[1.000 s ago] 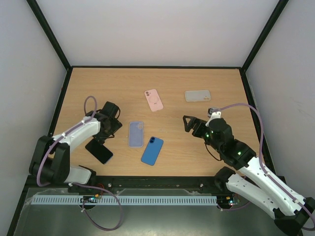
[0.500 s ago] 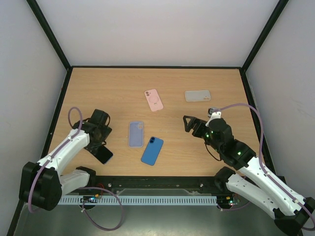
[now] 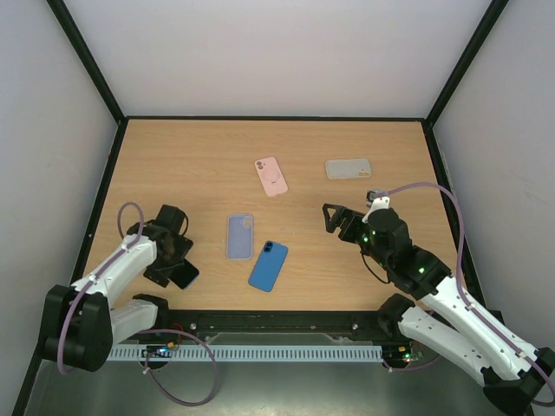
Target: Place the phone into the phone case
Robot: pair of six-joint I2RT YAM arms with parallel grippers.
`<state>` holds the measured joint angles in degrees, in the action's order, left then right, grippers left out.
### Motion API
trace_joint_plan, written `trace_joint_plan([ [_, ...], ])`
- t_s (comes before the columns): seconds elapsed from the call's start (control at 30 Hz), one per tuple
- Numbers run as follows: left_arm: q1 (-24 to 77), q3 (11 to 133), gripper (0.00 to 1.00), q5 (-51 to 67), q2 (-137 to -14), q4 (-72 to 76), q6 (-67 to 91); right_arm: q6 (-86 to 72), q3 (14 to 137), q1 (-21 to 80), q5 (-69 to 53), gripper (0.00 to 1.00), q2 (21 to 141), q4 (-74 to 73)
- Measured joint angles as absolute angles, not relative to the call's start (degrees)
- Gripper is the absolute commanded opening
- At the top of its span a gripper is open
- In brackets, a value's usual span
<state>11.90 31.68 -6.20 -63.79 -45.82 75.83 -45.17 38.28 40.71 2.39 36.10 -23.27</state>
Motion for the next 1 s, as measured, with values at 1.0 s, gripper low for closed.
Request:
trace_joint_plan([
  [1.0,11.18,31.09,0.68,-4.32,-69.95,-42.63,72.75,-45.23,38.28,40.71,2.00,0.98,36.25,-23.20],
])
